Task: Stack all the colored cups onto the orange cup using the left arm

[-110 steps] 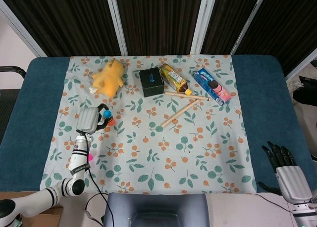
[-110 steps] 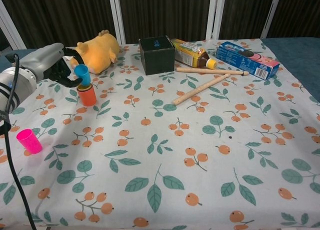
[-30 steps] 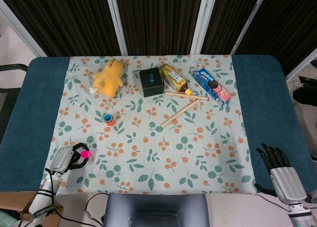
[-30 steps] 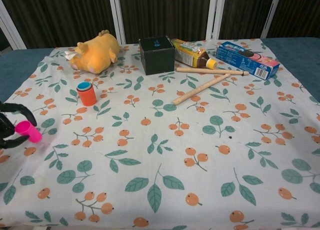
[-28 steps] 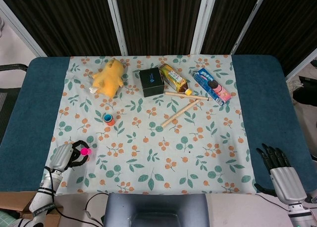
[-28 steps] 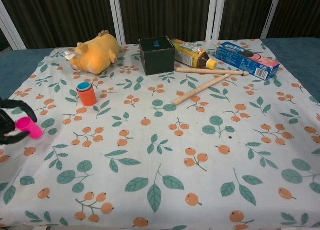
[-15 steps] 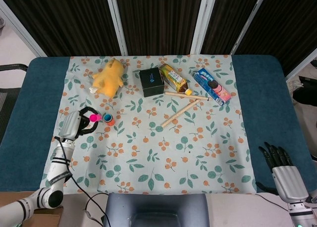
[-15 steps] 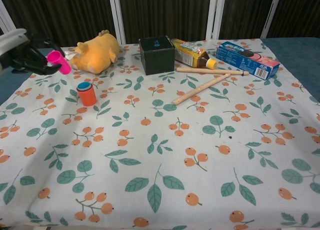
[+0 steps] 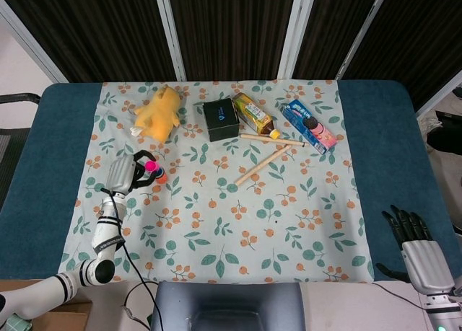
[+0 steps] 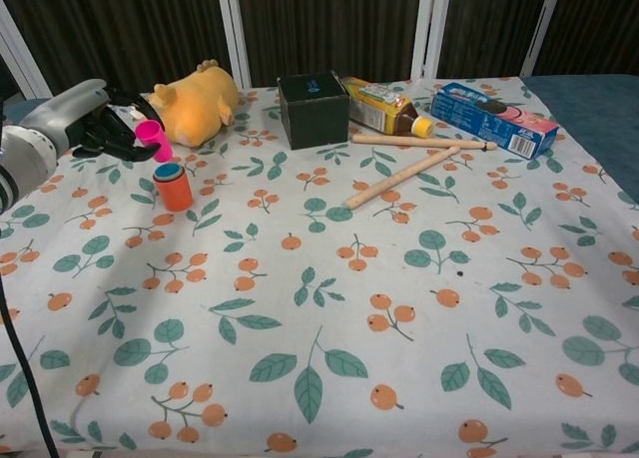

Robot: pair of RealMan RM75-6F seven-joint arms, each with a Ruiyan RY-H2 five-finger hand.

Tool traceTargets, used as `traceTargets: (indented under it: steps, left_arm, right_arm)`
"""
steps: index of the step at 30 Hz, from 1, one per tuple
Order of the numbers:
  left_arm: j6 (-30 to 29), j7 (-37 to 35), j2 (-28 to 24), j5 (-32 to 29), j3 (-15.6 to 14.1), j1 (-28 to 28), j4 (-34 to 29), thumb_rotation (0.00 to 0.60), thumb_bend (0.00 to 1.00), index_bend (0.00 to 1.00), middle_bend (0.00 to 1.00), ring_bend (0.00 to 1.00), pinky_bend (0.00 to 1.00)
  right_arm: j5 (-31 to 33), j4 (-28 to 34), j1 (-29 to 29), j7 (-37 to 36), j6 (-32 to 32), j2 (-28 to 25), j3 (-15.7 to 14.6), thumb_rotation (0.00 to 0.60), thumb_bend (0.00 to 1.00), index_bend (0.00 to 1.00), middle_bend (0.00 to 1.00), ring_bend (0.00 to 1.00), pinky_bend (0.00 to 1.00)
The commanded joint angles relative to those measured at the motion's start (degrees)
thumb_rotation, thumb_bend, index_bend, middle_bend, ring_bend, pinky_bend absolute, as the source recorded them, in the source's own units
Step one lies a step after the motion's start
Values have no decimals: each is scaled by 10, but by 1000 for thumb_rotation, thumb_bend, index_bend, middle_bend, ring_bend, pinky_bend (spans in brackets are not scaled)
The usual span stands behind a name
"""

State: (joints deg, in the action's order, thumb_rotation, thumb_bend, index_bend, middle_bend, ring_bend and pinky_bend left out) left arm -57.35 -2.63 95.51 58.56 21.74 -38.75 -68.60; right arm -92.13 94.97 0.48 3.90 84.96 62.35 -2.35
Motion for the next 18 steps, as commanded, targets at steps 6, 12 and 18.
traceTargets:
  steps: [6, 12, 18]
  left_arm:
    - [17, -18, -1, -2, -10, 4, 13, 600, 370, 584, 1000, 1000, 1000]
    - [35, -24, 4, -10, -15, 3, 20, 600, 361, 575, 1000, 1000, 1000]
    - [36, -20, 11, -9, -20, 1, 21, 600, 364, 471, 1000, 1000, 1000]
  right_arm:
    - [1, 1, 1, 3, -2, 1, 0, 600, 107, 0, 0, 0, 0]
    - [2, 1, 1, 4, -3, 2, 1, 600, 107, 0, 0, 0, 0]
    - [1, 1, 1, 3, -1, 1, 1, 600, 107, 0, 0, 0, 0]
